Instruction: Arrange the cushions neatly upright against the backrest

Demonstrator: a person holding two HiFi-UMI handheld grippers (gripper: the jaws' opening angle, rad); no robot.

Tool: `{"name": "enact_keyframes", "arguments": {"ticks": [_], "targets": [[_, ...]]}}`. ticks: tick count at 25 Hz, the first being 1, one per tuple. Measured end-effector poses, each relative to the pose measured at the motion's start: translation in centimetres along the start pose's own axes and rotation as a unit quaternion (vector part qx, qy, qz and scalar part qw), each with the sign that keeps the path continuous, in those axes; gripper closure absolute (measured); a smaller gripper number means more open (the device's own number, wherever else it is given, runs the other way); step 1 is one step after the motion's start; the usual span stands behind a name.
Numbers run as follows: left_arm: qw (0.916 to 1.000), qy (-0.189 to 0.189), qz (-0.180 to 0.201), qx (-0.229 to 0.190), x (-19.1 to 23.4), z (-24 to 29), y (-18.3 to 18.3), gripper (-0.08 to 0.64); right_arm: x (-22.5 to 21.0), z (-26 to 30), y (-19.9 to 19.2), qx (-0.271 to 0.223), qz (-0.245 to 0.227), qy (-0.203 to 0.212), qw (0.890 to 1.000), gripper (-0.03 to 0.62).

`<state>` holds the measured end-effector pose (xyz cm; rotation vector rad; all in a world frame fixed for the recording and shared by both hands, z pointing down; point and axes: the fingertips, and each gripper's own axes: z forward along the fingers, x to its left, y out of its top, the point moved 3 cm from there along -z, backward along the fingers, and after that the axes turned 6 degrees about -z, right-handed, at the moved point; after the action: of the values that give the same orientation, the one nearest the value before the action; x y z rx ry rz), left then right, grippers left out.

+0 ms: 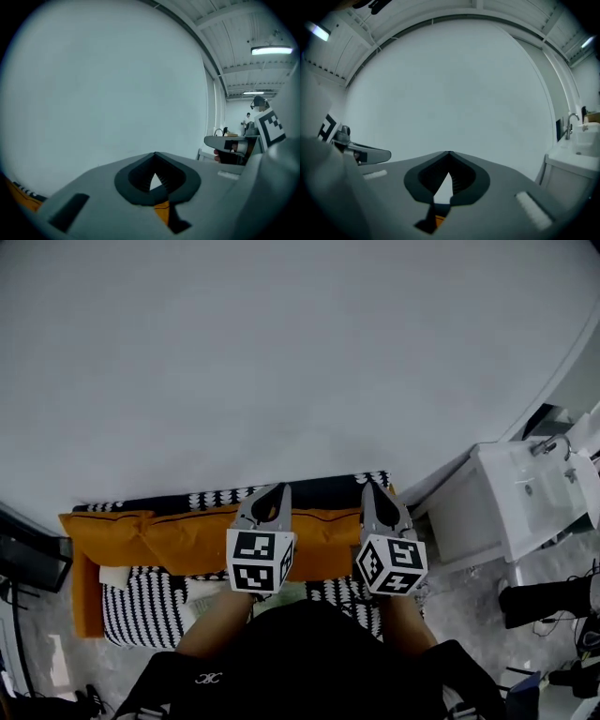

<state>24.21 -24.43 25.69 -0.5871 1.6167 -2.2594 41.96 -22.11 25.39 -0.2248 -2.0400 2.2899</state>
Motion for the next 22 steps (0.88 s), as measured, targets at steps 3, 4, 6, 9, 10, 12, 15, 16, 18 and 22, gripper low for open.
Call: {"name": "enact_keyframes", "arguments": {"ticks": [3, 4, 6, 9, 10, 12, 15, 16, 18, 22], "targets": [[0.9999, 0.002, -0.013, -0.005, 0.5, -1.2, 1.0, 0.551, 1.9, -0.6, 1.8, -0.021, -0.021, 0.019, 0.999, 0.589], [0.9998, 0.003, -0.018, -0.006, 0.8, -1.5, 1.2, 0.551, 2.6, -0.8, 2.2, -0.026, -0.028, 0.025, 0.999, 0.589], [0.9997, 0.009, -0.022, -0.01, 1.5, -2.1, 1.4, 0.551, 3.7, -0.8, 2.5, -0.028, -0.034, 0.036, 0.998, 0.588], [0.9996, 0.009, -0.023, -0.013, 2.3, -2.5, 1.3, 0.551, 4.7, -0.5, 1.9, -0.016, -0.031, 0.051, 0.998, 0.588], [0.9996, 0.004, -0.023, -0.013, 2.3, -2.6, 1.1, 0.551, 5.0, -0.4, 1.7, -0.012, -0.03, 0.055, 0.998, 0.588], [0.9996, -0.006, -0.025, -0.011, 2.2, -2.5, 0.6, 0.551, 5.4, -0.3, 1.3, -0.005, -0.028, 0.06, 0.998, 0.588], [0.9995, -0.011, -0.029, -0.004, 2.2, -2.3, -0.2, 0.551, 5.8, -0.2, 0.7, 0.004, -0.03, 0.06, 0.998, 0.588], [0.9995, -0.012, -0.028, -0.004, 2.2, -2.2, -0.2, 0.551, 5.8, -0.2, 0.5, 0.007, -0.033, 0.059, 0.998, 0.588], [0.9996, -0.013, -0.023, -0.009, 2.2, -1.8, -0.1, 0.551, 5.7, -0.1, 0.3, 0.011, -0.036, 0.057, 0.998, 0.588], [0.9997, -0.009, 0.0, -0.025, 2.0, -1.1, 0.6, 0.551, 5.4, 0.1, 0.3, 0.01, -0.036, 0.052, 0.998, 0.588]]}}
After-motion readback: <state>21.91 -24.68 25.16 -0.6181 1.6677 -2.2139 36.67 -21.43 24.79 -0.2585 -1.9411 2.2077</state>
